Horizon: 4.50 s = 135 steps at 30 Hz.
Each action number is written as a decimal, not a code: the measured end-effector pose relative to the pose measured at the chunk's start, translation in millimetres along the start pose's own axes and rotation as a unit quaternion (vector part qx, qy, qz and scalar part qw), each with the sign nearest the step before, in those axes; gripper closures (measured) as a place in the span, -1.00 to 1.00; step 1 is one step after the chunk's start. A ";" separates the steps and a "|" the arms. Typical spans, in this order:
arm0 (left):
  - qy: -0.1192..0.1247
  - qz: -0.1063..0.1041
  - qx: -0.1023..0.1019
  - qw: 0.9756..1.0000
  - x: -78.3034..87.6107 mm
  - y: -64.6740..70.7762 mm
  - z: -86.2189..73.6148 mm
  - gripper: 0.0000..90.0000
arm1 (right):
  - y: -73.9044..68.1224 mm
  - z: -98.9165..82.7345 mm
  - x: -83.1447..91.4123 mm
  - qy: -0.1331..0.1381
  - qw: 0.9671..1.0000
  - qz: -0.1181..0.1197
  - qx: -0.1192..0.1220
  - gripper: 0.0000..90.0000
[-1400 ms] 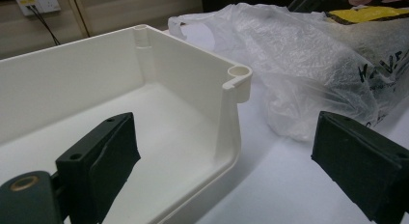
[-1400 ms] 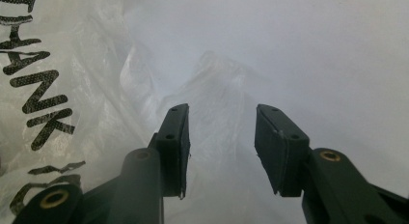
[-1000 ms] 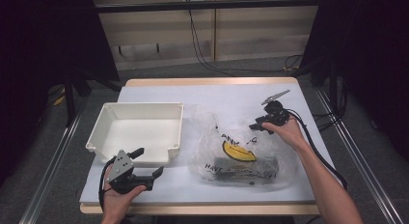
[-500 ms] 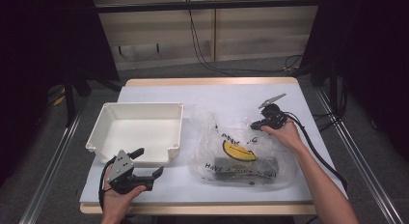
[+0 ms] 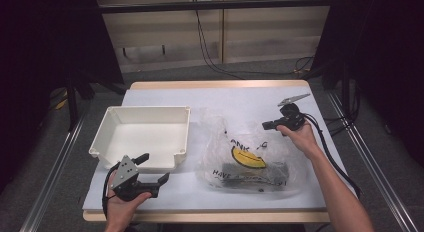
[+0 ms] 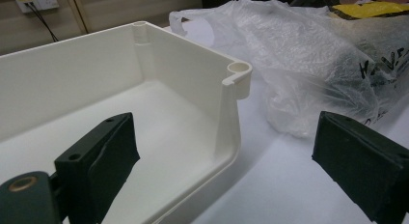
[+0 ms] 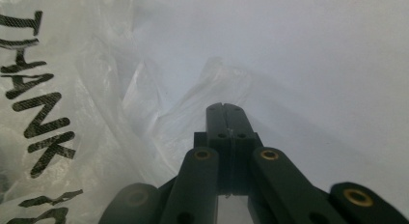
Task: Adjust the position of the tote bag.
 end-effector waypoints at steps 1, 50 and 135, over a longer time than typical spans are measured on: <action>0.000 -0.001 -0.001 1.000 -0.2 0.1 0.0 -0.82 | 0.1 0.9 2.6 0.004 1.000 0.002 0.001 1.00; 0.027 -0.053 0.038 0.998 -15.8 18.2 41.4 -0.60 | -83.3 5.5 123.4 0.218 0.973 0.075 0.029 1.00; 0.023 -0.207 -0.037 0.977 -93.5 53.2 132.0 1.00 | -134.8 -30.3 190.1 0.249 0.966 0.024 0.065 1.00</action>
Point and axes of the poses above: each handheld gripper's, and its own axes: x roughly backward along the jaws, z roughly out of its top, y roughly to its right, the point moved 9 cm from there along -x, roughly forward along the jaws, and after that the axes turned 8 degrees about z, right-handed, at the moved point
